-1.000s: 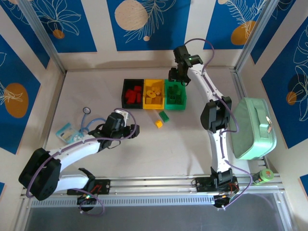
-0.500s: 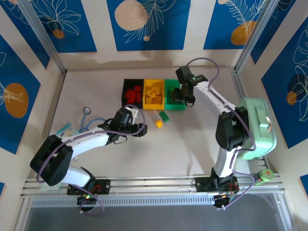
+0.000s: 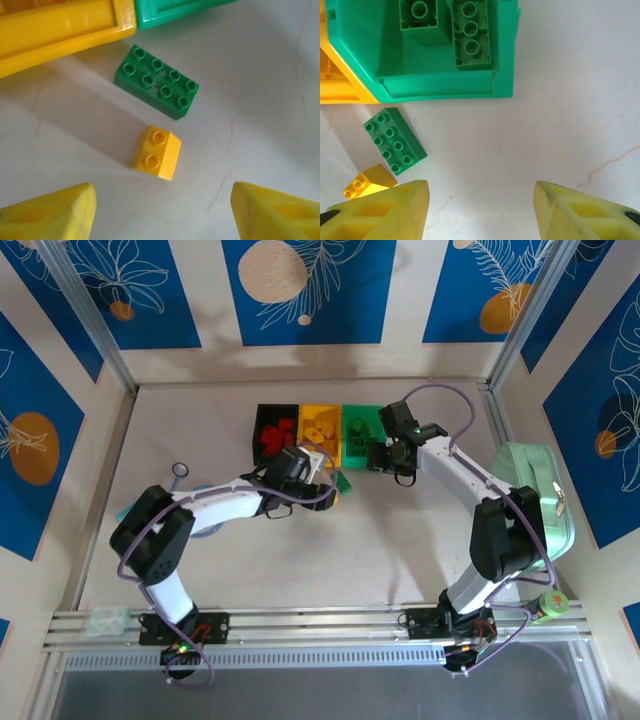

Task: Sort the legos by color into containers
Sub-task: Pick up the lego from the center of the table.

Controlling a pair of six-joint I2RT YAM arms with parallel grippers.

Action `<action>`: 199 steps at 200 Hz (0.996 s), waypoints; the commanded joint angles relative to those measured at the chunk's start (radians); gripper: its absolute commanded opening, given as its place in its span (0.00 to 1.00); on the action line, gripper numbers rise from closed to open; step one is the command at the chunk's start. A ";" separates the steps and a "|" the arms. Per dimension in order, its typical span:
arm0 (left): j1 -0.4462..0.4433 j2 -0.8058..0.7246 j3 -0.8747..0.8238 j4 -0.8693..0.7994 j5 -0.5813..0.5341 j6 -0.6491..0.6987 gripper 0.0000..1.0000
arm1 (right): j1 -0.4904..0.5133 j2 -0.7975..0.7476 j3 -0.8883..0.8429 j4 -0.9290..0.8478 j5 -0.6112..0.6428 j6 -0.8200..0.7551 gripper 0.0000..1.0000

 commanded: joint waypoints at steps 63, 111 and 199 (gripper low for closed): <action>-0.021 0.176 0.169 -0.099 -0.058 0.074 0.64 | -0.045 -0.146 -0.165 0.072 -0.056 0.045 0.56; -0.026 0.225 0.187 -0.089 -0.066 0.064 0.58 | -0.057 -0.177 -0.213 0.091 -0.069 0.053 0.55; -0.040 0.227 0.174 -0.091 -0.081 0.055 0.21 | -0.071 -0.205 -0.265 0.114 -0.089 0.059 0.55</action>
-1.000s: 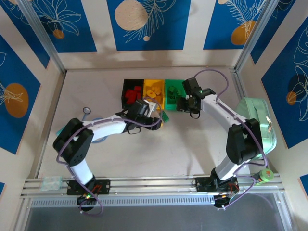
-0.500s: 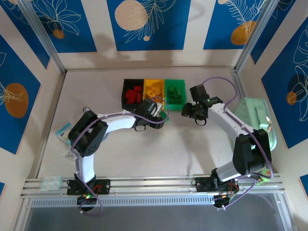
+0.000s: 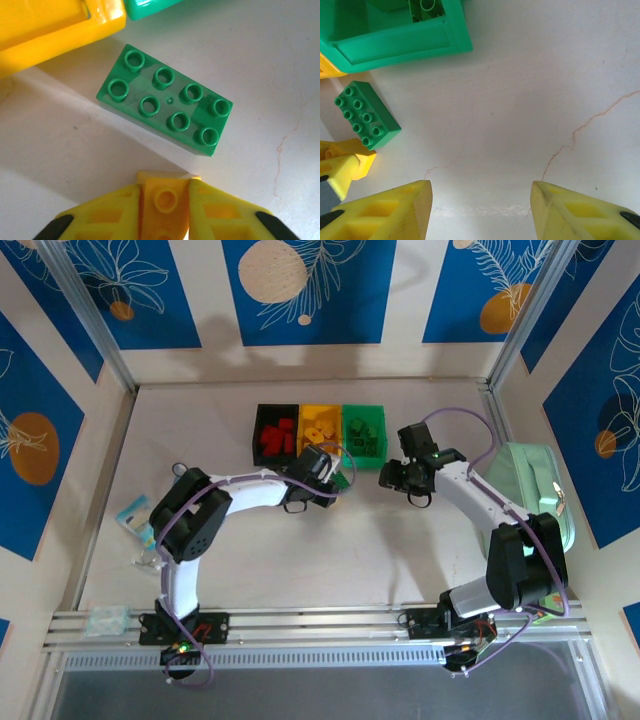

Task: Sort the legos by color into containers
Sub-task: Pick up the lego from the center of the table.

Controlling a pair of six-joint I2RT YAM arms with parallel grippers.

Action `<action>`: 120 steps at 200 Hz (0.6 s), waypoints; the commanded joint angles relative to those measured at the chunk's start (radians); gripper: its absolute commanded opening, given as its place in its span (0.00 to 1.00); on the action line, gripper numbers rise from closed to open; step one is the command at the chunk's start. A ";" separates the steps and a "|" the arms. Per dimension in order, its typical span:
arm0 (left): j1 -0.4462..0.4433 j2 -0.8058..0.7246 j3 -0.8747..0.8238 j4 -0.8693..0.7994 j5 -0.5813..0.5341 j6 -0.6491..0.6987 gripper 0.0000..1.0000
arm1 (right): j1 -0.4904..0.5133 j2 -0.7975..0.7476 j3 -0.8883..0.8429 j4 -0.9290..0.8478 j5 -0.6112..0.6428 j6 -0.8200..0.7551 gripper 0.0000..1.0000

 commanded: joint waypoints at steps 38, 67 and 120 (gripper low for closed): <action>-0.014 -0.054 -0.022 -0.046 -0.049 0.007 0.18 | -0.010 -0.042 -0.045 0.032 -0.050 0.021 0.55; -0.008 -0.078 0.001 -0.075 -0.061 0.005 0.17 | 0.000 -0.040 -0.057 0.037 -0.058 0.025 0.55; 0.022 -0.112 0.076 -0.131 -0.109 -0.004 0.16 | 0.012 -0.064 -0.087 0.042 -0.055 0.032 0.55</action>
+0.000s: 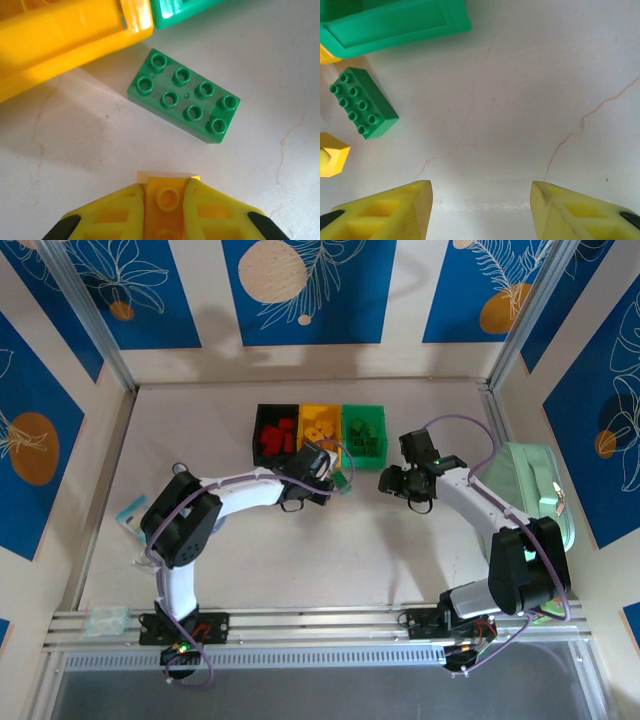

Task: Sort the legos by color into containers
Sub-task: Pick up the lego from the center of the table, then place the lego in the container.

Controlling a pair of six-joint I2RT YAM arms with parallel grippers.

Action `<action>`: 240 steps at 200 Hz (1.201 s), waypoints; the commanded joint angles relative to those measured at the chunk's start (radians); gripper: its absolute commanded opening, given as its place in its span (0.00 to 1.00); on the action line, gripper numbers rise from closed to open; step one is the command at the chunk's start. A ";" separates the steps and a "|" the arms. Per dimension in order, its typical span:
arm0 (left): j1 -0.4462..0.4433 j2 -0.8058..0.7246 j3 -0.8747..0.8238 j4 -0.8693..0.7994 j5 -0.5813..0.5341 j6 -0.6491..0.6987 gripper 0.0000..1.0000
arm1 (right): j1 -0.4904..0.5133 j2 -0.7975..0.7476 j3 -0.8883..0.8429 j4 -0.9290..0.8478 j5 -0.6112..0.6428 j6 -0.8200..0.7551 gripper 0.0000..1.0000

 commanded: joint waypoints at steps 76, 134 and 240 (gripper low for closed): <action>0.139 0.059 0.328 -0.142 -0.003 0.012 0.15 | 0.042 -0.049 -0.039 -0.001 -0.027 0.022 0.55; 0.192 0.199 0.578 -0.250 -0.028 0.027 0.57 | 0.074 -0.054 -0.021 -0.019 -0.032 0.027 0.55; 0.185 -0.185 0.081 0.028 0.001 -0.003 0.66 | 0.189 0.081 0.075 0.007 -0.012 -0.026 0.59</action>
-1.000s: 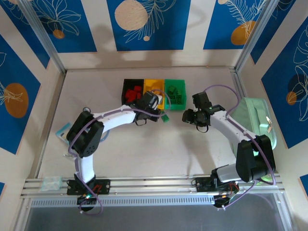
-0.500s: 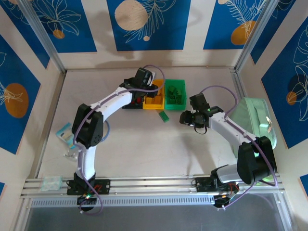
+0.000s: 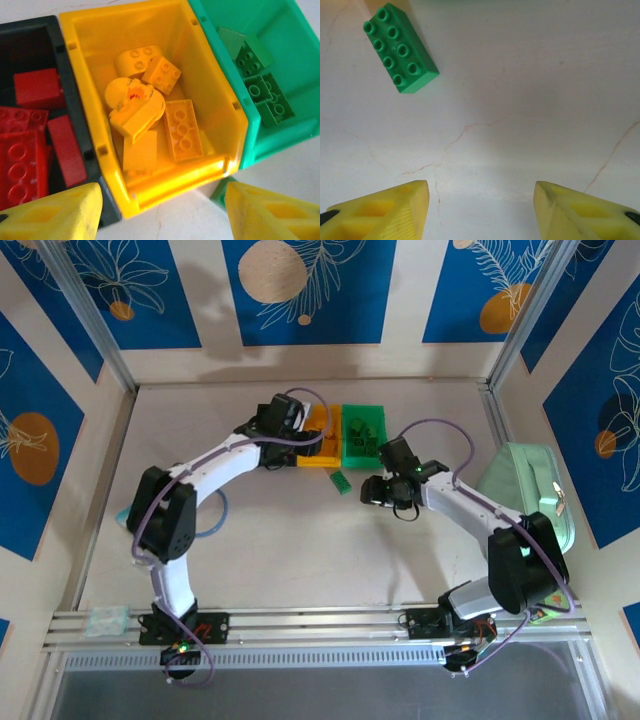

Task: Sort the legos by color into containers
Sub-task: Place the lego in the container, then pick up the lego from the center of the table.

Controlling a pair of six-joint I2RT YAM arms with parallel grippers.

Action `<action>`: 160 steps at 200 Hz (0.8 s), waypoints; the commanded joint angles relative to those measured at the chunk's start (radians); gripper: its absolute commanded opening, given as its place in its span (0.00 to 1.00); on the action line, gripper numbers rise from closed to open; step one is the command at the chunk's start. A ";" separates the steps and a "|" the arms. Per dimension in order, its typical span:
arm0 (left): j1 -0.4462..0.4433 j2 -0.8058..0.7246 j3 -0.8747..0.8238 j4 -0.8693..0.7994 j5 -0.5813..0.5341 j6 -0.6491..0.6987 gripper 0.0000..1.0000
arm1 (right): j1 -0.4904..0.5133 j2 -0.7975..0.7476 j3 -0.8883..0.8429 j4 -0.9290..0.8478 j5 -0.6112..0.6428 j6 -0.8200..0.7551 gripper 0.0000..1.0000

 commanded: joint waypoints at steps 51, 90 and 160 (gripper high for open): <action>-0.001 -0.352 -0.393 0.171 0.000 -0.035 0.65 | 0.068 0.227 0.242 -0.026 0.001 -0.141 0.65; -0.001 -0.478 -0.572 0.195 -0.019 -0.072 0.65 | 0.087 0.390 0.401 -0.098 0.044 -0.203 0.68; -0.002 -0.629 -0.728 0.171 -0.075 -0.097 0.65 | 0.110 0.568 0.572 -0.184 0.094 -0.253 0.68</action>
